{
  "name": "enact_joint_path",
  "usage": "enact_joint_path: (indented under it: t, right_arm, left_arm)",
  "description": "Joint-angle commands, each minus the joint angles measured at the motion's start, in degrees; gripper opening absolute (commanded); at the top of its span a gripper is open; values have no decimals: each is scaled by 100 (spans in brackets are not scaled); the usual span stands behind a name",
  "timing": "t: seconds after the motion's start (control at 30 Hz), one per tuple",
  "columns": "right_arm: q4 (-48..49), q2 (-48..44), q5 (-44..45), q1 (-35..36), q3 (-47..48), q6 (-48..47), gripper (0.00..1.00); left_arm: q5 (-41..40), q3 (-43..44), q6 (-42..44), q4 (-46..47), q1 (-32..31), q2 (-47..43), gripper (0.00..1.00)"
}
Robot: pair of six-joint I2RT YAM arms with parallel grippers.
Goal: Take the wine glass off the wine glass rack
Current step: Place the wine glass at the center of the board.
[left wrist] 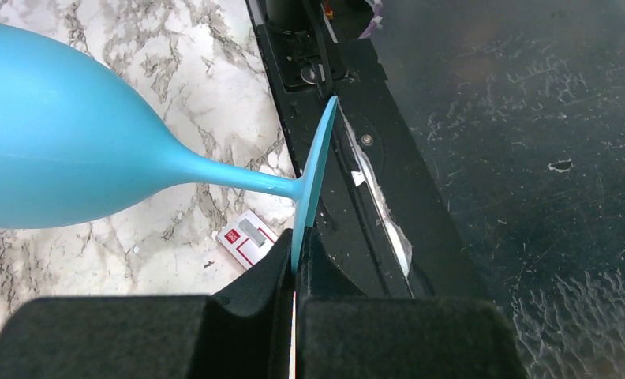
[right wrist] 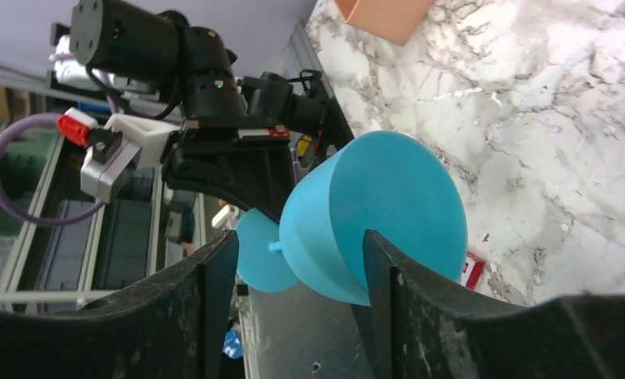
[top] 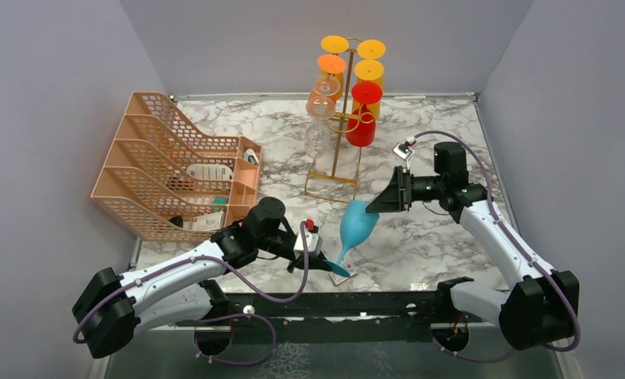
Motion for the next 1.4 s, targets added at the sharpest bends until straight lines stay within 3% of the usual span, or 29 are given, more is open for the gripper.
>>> enact_joint_path:
  t: [0.0, 0.2, 0.47, 0.63, 0.87, 0.9, 0.97, 1.0, 1.1, 1.37]
  right_arm:
    - [-111, 78, -974, 143, 156, -133, 57]
    - [-201, 233, -1404, 274, 175, -254, 43]
    - [-16, 250, -1321, 282, 166, -67, 2]
    - [223, 60, -959, 280, 160, 136, 1]
    - [-204, -136, -229, 284, 322, -91, 1]
    - [-392, -170, -22, 284, 407, -228, 1]
    - [-817, -257, 563, 284, 600, -470, 1]
    - [-956, -319, 841, 284, 665, -560, 1]
    - [-1276, -538, 1966, 284, 831, -672, 1]
    - [-1776, -1193, 6217, 284, 1166, -620, 1]
  left_arm:
    - [-34, 114, 227, 41, 20, -123, 0]
    - [-157, 126, 255, 42, 16, -289, 0]
    - [-816, 88, 352, -34, 22, -535, 0]
    - [-1027, 33, 291, -56, 21, -671, 21]
    - [-974, -35, 175, -11, 14, -748, 67]
    - [-977, -17, 169, -48, 21, -746, 71]
    - [-1034, -5, 115, -77, 17, -751, 95]
    - [-1090, -12, 68, -66, 21, -762, 98]
    - [-1393, -65, -150, 73, 22, -824, 99]
    - [-3108, -445, -1533, 1168, 21, -949, 99]
